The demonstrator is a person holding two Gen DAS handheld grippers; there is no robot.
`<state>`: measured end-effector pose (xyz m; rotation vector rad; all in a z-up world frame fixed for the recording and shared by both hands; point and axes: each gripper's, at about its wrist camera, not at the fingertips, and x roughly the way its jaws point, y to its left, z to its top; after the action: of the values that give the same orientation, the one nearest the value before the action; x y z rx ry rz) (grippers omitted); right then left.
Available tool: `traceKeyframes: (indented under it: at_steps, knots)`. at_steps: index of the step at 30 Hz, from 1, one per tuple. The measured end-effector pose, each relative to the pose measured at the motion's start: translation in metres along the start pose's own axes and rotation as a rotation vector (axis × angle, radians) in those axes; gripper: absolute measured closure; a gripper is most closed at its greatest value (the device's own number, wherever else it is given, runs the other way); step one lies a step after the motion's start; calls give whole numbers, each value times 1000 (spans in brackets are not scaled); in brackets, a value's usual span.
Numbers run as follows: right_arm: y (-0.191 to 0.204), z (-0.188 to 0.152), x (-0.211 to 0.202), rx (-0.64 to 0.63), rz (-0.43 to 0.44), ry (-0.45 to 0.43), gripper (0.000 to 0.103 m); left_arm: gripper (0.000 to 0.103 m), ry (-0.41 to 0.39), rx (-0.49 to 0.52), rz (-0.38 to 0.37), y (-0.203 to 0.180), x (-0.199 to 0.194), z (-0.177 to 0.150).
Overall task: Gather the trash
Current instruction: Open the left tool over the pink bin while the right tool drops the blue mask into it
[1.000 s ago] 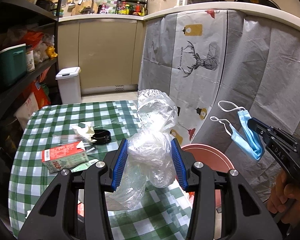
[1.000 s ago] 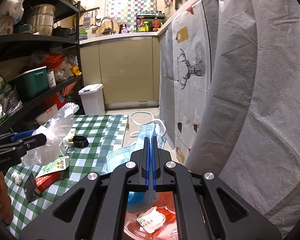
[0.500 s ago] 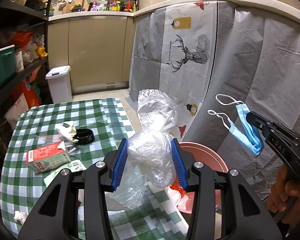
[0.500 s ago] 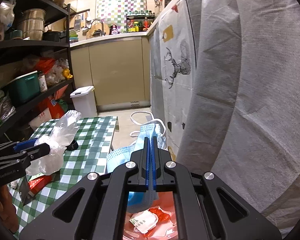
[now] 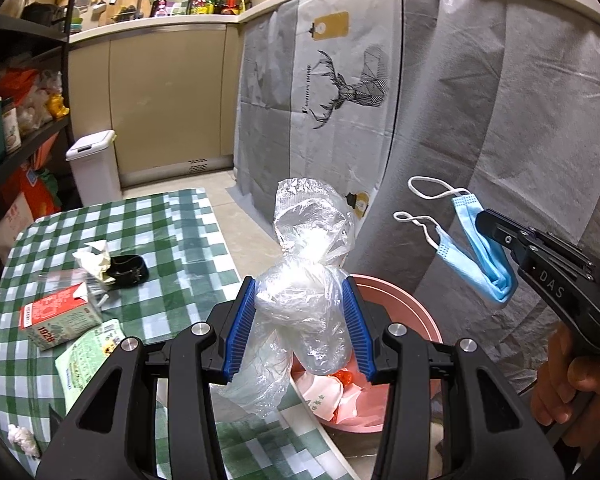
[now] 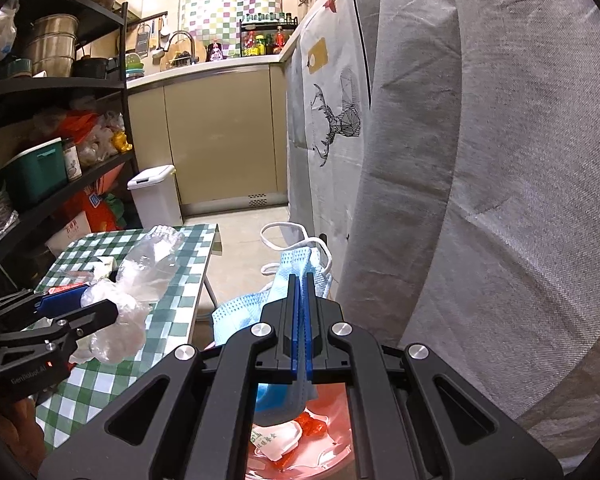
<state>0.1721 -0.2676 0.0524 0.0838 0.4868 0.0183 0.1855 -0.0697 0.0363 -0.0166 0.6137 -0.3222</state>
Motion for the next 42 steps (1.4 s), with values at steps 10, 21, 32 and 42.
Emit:
traceKeyframes:
  at_steps: [10, 21, 32, 42]
  knots:
    - [-1, -1, 6, -14, -11, 16, 100, 59, 41, 17, -32, -22, 19, -6]
    - [-5, -3, 11, -5, -22, 30, 96, 55, 77, 41, -42, -33, 30, -12]
    - [-15, -4, 15, 36, -46, 40, 57, 44, 64, 25, -39, -24, 26, -10]
    - [-9, -6, 11, 13, -38, 25, 57, 47, 34, 18, -18, -8, 12, -9]
